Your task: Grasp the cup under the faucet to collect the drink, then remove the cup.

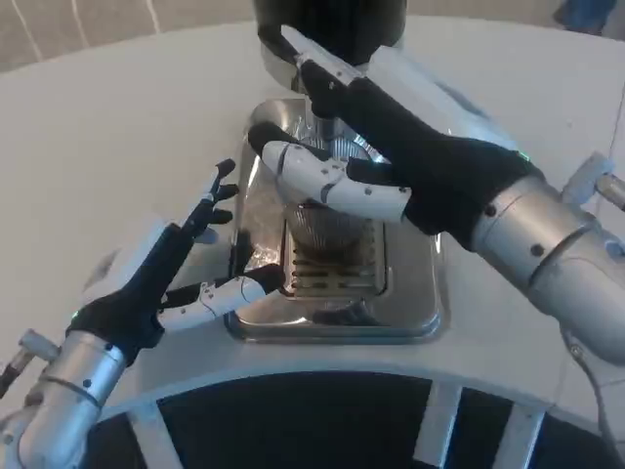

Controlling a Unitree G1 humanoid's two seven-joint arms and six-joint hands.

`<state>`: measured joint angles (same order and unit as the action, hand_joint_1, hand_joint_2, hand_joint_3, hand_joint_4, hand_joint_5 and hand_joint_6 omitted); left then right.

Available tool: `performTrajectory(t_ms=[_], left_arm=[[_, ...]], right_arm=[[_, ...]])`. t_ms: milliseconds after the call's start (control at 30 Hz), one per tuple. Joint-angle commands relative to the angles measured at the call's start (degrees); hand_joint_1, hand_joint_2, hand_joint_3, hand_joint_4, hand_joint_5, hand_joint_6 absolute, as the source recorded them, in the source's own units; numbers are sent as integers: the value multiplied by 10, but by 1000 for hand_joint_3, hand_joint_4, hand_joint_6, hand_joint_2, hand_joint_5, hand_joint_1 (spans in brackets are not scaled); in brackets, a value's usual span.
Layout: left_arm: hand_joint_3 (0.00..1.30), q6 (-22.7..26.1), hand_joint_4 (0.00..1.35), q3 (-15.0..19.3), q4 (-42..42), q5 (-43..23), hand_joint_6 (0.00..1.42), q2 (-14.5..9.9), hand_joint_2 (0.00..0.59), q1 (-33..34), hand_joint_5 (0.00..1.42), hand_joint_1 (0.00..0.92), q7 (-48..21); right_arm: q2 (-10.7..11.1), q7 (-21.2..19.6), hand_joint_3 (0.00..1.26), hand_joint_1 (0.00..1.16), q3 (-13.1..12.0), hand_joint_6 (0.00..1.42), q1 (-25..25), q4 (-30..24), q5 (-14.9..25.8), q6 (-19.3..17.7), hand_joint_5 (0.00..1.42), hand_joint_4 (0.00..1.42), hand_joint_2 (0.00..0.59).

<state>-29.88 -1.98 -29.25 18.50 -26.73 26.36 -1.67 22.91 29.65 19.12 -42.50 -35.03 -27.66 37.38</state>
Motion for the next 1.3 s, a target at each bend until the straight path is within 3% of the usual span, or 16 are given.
performTrajectory(t_ms=[33, 367, 500, 800, 967, 1300], left_arm=[[0, -9, 0, -8, -27, 8, 268, 2, 34, 18, 196, 187, 11], [0, -13, 0, -18, -54, 8, 268, 5, 34, 40, 198, 187, 19], [0, -16, 0, -17, -56, 7, 268, 4, 34, 41, 199, 187, 18], [0, -20, 0, -15, -61, 2, 258, 1, 35, 43, 199, 188, 14], [0, -23, 0, -17, -60, 2, 255, 3, 37, 44, 200, 190, 12], [0, -24, 0, -24, -60, 2, 254, 5, 37, 43, 200, 191, 4]], right_arm=[[-4, 24, 0, 199, 11, 0, 11, -3, 15, -4, 0, 0, 460], [-7, 19, 0, 203, 11, 0, 22, -10, 9, -3, 0, 0, 465], [3, 8, 0, 204, 13, 0, 32, -36, -19, -17, 0, 0, 464], [-8, -19, 0, 206, -19, 0, 54, -67, -39, -14, 0, 0, 461], [-12, -44, 0, 206, -43, 0, 61, -77, -55, -26, 0, 0, 460], [-21, -77, 0, 209, -61, 0, 104, -99, -87, -68, 0, 0, 458]])
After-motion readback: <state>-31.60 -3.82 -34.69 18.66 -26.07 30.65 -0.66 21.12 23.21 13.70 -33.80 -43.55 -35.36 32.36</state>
